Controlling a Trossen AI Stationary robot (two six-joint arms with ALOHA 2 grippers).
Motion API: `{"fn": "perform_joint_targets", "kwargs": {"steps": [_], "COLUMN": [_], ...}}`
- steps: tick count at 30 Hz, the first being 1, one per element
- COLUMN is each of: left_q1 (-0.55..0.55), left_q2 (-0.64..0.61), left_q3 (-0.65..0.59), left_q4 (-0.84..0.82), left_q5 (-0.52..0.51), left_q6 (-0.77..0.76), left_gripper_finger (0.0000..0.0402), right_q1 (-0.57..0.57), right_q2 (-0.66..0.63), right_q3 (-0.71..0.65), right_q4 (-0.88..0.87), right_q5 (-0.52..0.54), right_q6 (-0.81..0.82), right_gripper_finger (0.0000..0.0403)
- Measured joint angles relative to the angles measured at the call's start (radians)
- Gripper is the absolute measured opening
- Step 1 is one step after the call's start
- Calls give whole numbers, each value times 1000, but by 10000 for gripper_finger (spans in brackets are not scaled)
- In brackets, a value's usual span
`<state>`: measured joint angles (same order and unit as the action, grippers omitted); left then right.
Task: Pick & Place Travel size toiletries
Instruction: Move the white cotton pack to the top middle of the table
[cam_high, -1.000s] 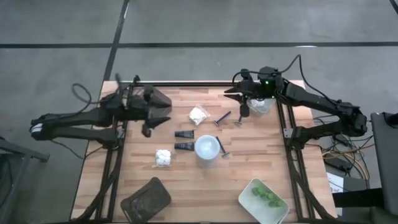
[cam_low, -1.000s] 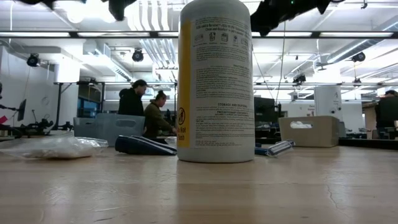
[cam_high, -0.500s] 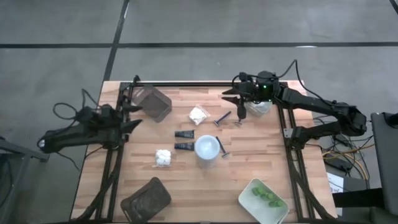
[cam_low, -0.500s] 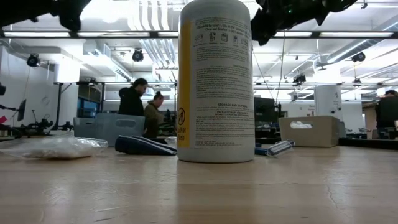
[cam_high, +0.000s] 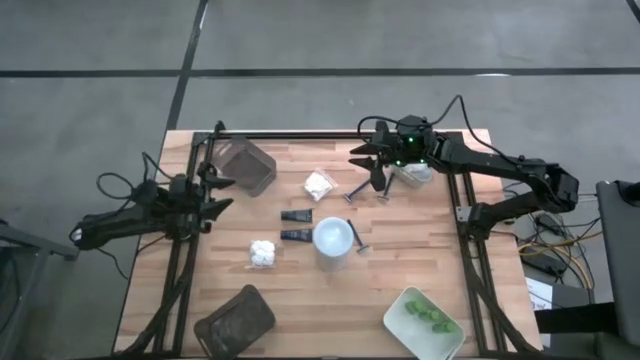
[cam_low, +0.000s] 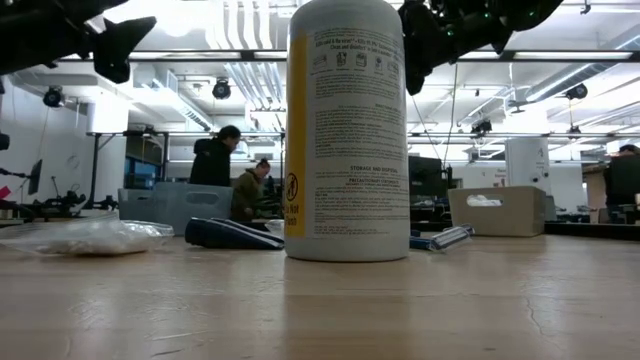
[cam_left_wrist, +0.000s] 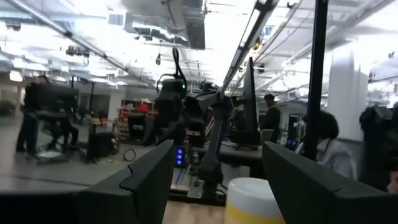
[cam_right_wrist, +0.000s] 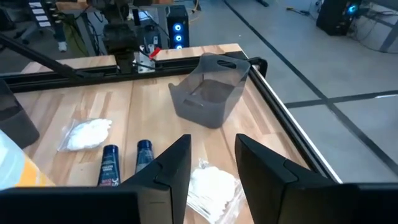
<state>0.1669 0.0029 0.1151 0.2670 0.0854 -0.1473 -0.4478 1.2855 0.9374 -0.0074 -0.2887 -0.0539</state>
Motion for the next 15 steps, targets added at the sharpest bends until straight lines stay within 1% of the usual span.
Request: {"fn": "perform_joint_targets", "kwargs": {"steps": [6, 12, 15], "left_q1": [0, 0, 0], "left_q2": [0, 13, 20], "left_q3": [-4, -4, -4], "left_q4": [14, 12, 13], "left_q5": [2, 2, 2], "left_q6": [-113, -116, -121], "left_gripper_finger": [248, 248, 248], "right_q1": [-5, -5, -5], "right_q2": [1, 1, 1], "right_q3": [12, 11, 10], "right_q4": [3, 2, -1], "right_q5": [4, 106, 109], "right_q6": [-8, -115, -122], "right_gripper_finger": [139, 155, 162]}}
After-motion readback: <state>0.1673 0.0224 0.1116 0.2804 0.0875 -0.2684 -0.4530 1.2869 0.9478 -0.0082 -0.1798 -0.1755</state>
